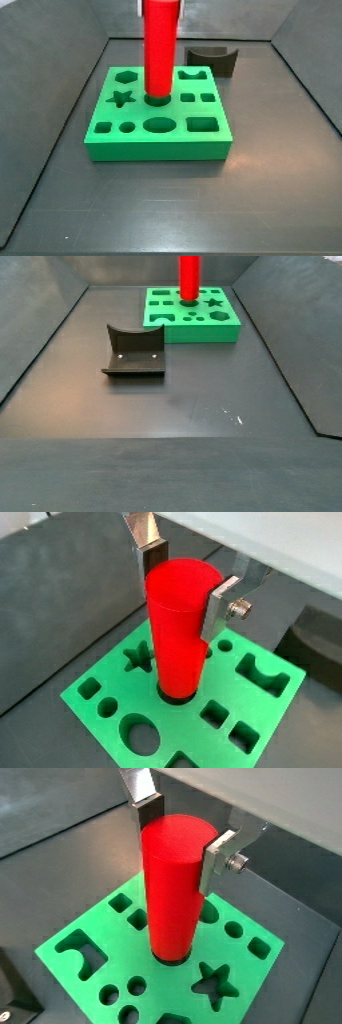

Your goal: Insert the round object.

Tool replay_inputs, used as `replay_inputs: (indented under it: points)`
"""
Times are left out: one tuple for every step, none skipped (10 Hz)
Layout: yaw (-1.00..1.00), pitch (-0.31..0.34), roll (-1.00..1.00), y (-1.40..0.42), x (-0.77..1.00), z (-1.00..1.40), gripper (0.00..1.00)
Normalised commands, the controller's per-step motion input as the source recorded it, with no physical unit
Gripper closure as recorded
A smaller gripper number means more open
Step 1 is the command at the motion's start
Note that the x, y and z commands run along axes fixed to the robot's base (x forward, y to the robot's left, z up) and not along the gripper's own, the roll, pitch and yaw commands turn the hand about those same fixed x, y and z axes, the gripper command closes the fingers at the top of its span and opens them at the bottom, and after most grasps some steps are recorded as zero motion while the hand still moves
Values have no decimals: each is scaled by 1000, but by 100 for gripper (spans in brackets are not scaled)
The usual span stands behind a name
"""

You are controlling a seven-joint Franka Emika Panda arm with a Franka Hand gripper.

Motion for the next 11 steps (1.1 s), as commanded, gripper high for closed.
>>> replay_inputs:
  points:
    - [-86, 0, -134, 0, 31, -197, 100]
    - [-137, 0, -67, 0, 151, -277, 100]
    - [-143, 0, -31, 0, 140, -251, 100]
    - [-169, 0, -76, 0, 74, -277, 100]
    - [-206, 0, -101, 0, 66, -269, 100]
    - [-240, 0, -107, -40, 203, -257, 100]
    - [-277, 0, -43, -46, 31, -249, 100]
    - [-83, -4, -37, 0, -131, -203, 100]
    - [-20, -3, -34, 0, -217, -143, 100]
    - [0, -19, -19, 0, -280, -83, 100]
    - [0, -34, -17, 0, -283, -57, 100]
